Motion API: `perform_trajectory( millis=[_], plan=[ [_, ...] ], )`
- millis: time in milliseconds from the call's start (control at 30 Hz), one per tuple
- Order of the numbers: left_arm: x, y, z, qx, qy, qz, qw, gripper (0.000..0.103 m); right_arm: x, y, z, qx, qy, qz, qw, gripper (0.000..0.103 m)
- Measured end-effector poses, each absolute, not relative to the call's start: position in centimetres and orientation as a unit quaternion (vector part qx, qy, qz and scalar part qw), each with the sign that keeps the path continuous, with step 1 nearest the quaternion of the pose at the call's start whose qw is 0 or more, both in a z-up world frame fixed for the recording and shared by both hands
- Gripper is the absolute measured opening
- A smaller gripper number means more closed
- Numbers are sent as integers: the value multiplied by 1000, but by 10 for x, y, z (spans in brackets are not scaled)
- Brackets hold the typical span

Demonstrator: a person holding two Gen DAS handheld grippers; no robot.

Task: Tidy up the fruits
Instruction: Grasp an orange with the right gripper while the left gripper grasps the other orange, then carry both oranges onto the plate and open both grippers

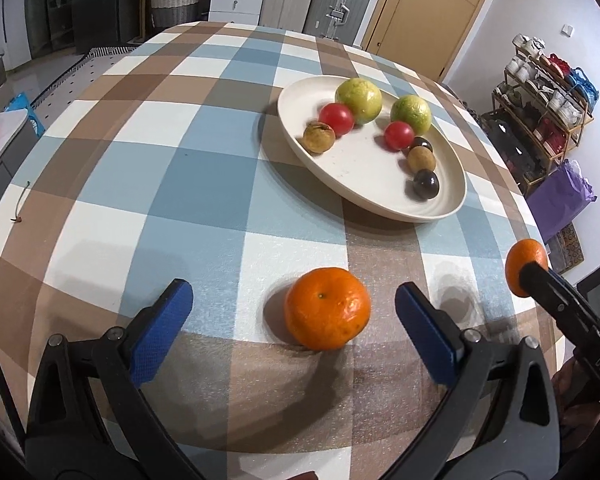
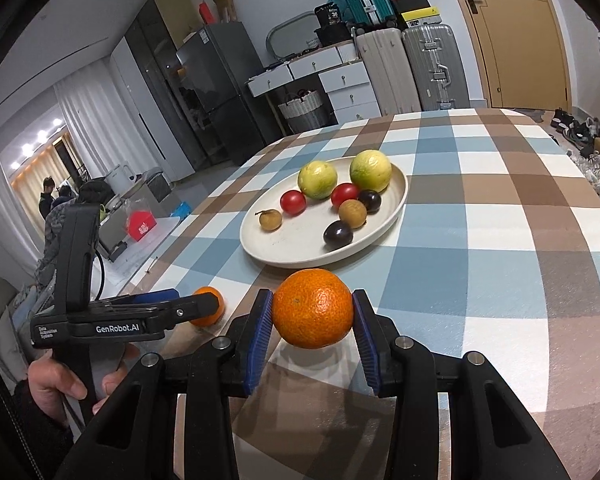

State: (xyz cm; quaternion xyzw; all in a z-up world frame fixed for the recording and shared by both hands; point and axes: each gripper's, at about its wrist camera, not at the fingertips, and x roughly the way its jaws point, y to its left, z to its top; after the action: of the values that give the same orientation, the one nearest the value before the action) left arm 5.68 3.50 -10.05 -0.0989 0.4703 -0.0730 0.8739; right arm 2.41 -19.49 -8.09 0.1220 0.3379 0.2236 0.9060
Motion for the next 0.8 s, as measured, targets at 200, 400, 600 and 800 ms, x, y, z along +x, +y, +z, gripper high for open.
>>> perform_trajectory(
  millis=[200, 400, 600, 800],
  plan=[
    [55, 28, -100, -96, 471, -93, 872, 69, 24, -199, -83, 129, 338, 226, 905, 40],
    [53, 24, -101, -90, 475, -113, 868, 38, 24, -199, -81, 132, 336, 229, 904, 40],
    [49, 25, -94, -91, 468, -111, 872, 38, 18, -201, -80, 137, 335, 225, 905, 40],
    [47, 26, -76, -95, 452, -119, 879, 38, 13, -199, -75, 136, 332, 225, 906, 40]
  ],
)
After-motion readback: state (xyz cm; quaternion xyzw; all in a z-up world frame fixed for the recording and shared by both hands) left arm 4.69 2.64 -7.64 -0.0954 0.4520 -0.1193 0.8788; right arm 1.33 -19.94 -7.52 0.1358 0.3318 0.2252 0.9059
